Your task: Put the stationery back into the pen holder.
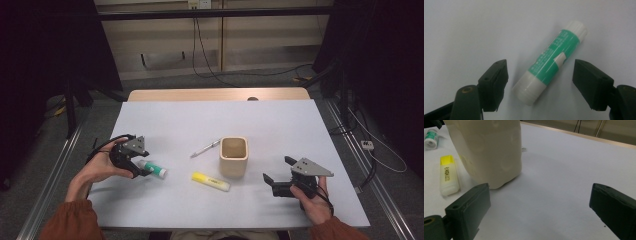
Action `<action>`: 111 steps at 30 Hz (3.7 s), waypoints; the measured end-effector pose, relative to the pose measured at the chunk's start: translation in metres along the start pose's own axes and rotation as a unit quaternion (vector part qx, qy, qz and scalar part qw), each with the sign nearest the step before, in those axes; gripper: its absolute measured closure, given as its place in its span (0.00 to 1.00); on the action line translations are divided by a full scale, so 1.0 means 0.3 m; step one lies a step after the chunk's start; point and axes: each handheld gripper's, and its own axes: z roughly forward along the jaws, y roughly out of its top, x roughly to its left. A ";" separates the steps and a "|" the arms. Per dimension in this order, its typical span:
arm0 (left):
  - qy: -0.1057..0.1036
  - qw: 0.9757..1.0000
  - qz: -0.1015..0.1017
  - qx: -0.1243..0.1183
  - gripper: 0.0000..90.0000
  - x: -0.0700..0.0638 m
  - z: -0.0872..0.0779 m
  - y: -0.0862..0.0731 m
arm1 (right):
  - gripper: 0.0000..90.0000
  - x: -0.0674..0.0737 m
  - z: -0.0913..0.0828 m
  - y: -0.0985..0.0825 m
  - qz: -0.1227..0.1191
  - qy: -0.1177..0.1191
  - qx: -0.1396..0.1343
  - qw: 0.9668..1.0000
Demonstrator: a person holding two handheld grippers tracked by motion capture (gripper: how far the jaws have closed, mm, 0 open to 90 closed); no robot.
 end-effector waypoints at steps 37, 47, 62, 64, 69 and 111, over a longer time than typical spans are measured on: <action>-0.038 0.995 -0.089 0.003 0.73 -0.014 0.006 -0.015 | 0.04 0.000 0.001 0.001 0.000 0.001 0.000 1.000; -0.027 0.990 -0.130 -0.045 0.73 -0.041 -0.055 -0.016 | 0.04 0.002 0.003 0.001 0.000 0.002 0.001 1.000; -0.003 0.979 -0.176 -0.100 0.73 -0.109 -0.118 -0.019 | 0.04 0.005 0.004 0.002 -0.003 0.003 0.001 1.000; -0.001 0.978 -0.178 -0.104 0.73 -0.122 -0.124 -0.021 | 0.04 0.006 0.004 0.003 -0.003 0.004 0.001 1.000; 0.004 0.977 -0.182 -0.108 0.73 -0.165 -0.137 -0.023 | 0.04 0.011 0.006 0.006 -0.004 0.006 0.000 1.000; -0.020 0.986 -0.141 -0.086 0.73 -0.382 -0.052 0.256 | 0.09 0.173 0.032 0.082 -0.108 0.058 0.019 0.992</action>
